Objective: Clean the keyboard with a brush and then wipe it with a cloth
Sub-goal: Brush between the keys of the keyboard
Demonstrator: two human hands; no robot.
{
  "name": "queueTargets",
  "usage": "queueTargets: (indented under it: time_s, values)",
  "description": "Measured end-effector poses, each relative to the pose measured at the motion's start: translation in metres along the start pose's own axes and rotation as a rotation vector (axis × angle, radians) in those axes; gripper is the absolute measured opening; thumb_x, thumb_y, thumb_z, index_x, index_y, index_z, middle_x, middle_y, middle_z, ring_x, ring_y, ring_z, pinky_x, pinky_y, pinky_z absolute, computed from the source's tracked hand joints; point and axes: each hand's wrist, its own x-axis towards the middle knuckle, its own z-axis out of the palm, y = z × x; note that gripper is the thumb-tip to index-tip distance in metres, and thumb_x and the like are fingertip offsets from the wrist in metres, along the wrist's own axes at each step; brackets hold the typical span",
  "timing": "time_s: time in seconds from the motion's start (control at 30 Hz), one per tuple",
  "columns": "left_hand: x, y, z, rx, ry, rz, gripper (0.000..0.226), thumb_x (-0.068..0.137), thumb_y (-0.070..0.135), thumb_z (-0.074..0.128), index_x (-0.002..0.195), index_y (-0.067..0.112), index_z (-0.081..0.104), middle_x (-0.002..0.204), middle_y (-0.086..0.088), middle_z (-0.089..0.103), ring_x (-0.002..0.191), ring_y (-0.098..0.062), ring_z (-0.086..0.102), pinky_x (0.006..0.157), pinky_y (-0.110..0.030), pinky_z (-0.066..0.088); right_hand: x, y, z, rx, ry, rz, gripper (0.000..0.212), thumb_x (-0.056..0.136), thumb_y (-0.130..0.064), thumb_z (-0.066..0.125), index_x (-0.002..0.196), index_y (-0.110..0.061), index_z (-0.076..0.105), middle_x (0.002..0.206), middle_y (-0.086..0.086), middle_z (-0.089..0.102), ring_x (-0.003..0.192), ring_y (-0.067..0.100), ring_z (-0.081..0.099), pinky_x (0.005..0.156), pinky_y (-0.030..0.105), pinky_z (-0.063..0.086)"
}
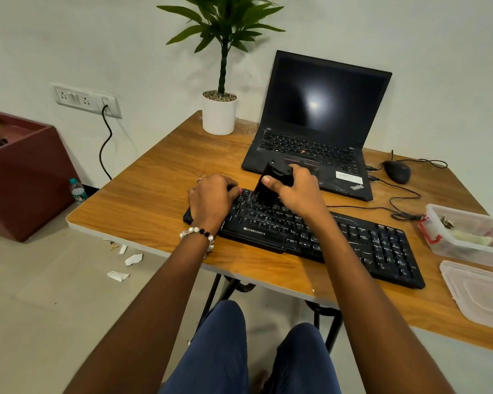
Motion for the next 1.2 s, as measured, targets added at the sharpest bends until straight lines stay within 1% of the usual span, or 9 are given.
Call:
queueTargets:
  time_s: [0.1,0.27,0.4,0.53,0.73,0.87,0.97,1.03,1.2]
  values:
    - [-0.001,0.0,0.0,0.0,0.002,0.008,0.022,0.087,0.042,0.066,0.105,0.031,0.072,0.11,0.005,0.07,0.113,-0.019,0.053,0.092,-0.043,0.043,-0.002,0.0,-0.008,0.149,-0.092,0.058,0.021,0.088,-0.032,0.069,0.097,-0.014,0.062,0.091,-0.002,0.068,0.081,0.013,0.063,0.068,0.028,0.048]
    - [0.0,0.0,0.0,-0.007,-0.008,-0.002,0.022,0.087,0.042,0.066,0.105,0.031,0.072,0.11,0.004,0.07,0.113,-0.019,0.053,0.092,-0.043,0.042,-0.001,0.001,0.001,0.128,0.122,0.03,0.03,0.088,-0.035,0.068,0.11,-0.015,0.06,0.108,0.002,0.067,0.1,0.017,0.063,0.083,0.033,0.054]
    - [0.0,0.0,0.0,0.0,-0.007,0.006,0.021,0.087,0.041,0.065,0.105,0.031,0.072,0.11,0.004,0.069,0.113,-0.019,0.053,0.092,-0.043,0.043,-0.005,0.001,0.009,-0.033,0.054,-0.047,0.032,0.088,-0.035,0.068,0.11,-0.014,0.059,0.1,-0.001,0.063,0.095,0.016,0.061,0.071,0.021,0.047]
    - [0.0,-0.001,0.001,-0.007,-0.001,0.004,0.02,0.087,0.041,0.066,0.103,0.031,0.073,0.109,0.006,0.07,0.113,-0.018,0.053,0.092,-0.043,0.043,-0.004,-0.003,-0.007,-0.011,-0.091,0.017,0.033,0.086,-0.038,0.07,0.106,-0.013,0.06,0.1,0.001,0.067,0.091,0.016,0.064,0.066,0.024,0.047]
    - [0.001,-0.003,0.003,-0.008,0.003,0.007,0.02,0.087,0.042,0.066,0.102,0.032,0.073,0.107,0.005,0.07,0.111,-0.018,0.054,0.09,-0.043,0.045,-0.006,-0.01,0.004,0.081,0.059,-0.057,0.022,0.089,-0.033,0.068,0.102,-0.019,0.058,0.09,-0.011,0.061,0.083,0.002,0.058,0.063,0.012,0.041]
    - [0.001,-0.003,0.004,0.0,0.007,0.016,0.02,0.087,0.043,0.065,0.102,0.032,0.073,0.107,0.006,0.07,0.109,-0.018,0.057,0.089,-0.043,0.046,-0.008,-0.003,-0.002,-0.019,-0.031,-0.003,0.029,0.087,-0.032,0.07,0.109,-0.017,0.057,0.103,-0.002,0.064,0.097,0.016,0.062,0.078,0.027,0.051]
    - [0.002,-0.004,0.004,-0.007,0.004,0.018,0.02,0.087,0.042,0.066,0.102,0.031,0.073,0.107,0.006,0.07,0.109,-0.019,0.057,0.089,-0.044,0.047,-0.008,-0.006,-0.017,-0.165,-0.046,0.033,0.03,0.089,-0.031,0.069,0.109,-0.015,0.054,0.103,0.002,0.06,0.085,0.016,0.059,0.069,0.021,0.048]
    - [0.001,-0.004,0.004,-0.008,0.011,0.025,0.019,0.086,0.042,0.066,0.101,0.031,0.074,0.106,0.006,0.071,0.108,-0.018,0.057,0.088,-0.044,0.047,-0.006,-0.011,-0.02,-0.282,-0.007,-0.01,0.039,0.088,-0.032,0.069,0.116,-0.009,0.056,0.101,0.003,0.056,0.089,0.018,0.054,0.073,0.024,0.045]
    - [0.001,-0.003,0.004,-0.003,0.014,0.018,0.019,0.087,0.041,0.065,0.101,0.032,0.073,0.106,0.006,0.071,0.11,-0.019,0.056,0.089,-0.043,0.044,-0.009,-0.012,-0.006,0.02,-0.022,-0.021,0.031,0.088,-0.031,0.069,0.113,-0.014,0.061,0.1,-0.004,0.064,0.097,0.014,0.059,0.073,0.022,0.044]
